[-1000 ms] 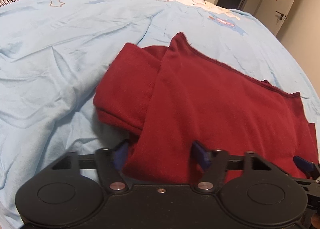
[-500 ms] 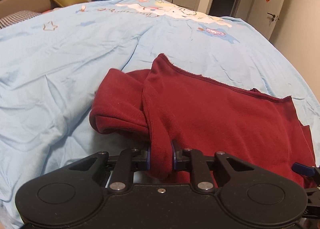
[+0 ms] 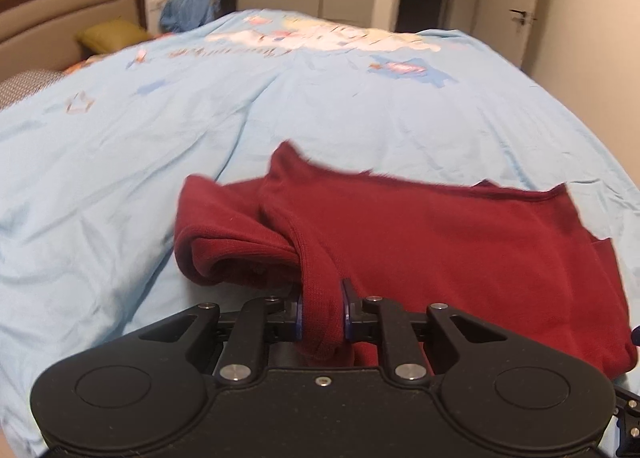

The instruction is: Fold small clothes

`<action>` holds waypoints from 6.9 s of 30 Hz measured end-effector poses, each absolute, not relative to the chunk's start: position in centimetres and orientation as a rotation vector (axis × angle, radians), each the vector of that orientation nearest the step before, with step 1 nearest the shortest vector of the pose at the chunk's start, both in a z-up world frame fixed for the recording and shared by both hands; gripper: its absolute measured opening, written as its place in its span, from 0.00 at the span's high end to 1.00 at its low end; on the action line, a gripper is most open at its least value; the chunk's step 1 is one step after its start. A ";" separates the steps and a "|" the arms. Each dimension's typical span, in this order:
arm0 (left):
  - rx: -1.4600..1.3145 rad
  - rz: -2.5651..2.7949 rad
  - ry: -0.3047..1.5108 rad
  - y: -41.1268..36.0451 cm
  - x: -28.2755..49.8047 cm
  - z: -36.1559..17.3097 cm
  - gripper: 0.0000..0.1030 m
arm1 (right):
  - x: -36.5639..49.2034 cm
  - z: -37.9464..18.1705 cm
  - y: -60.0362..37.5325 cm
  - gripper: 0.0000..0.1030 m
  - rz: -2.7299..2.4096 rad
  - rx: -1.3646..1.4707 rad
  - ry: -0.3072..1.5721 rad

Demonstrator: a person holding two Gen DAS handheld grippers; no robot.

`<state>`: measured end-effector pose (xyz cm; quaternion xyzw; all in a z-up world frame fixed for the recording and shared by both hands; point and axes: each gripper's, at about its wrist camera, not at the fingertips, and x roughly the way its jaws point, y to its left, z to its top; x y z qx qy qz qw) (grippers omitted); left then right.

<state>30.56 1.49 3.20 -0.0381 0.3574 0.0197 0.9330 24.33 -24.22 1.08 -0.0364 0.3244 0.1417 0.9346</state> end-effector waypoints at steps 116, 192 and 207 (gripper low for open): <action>0.241 -0.427 0.635 -12.4 23.8 0.0 0.96 | 26.7 1.4 -37.5 0.66 0.138 0.303 0.576; -0.106 -0.270 0.763 -5.8 32.8 0.6 0.01 | 32.1 -2.5 -38.8 0.83 0.034 0.485 0.641; -0.107 -0.298 0.822 -6.5 34.8 -0.4 0.01 | 33.2 -4.0 -40.2 0.53 0.117 0.626 0.652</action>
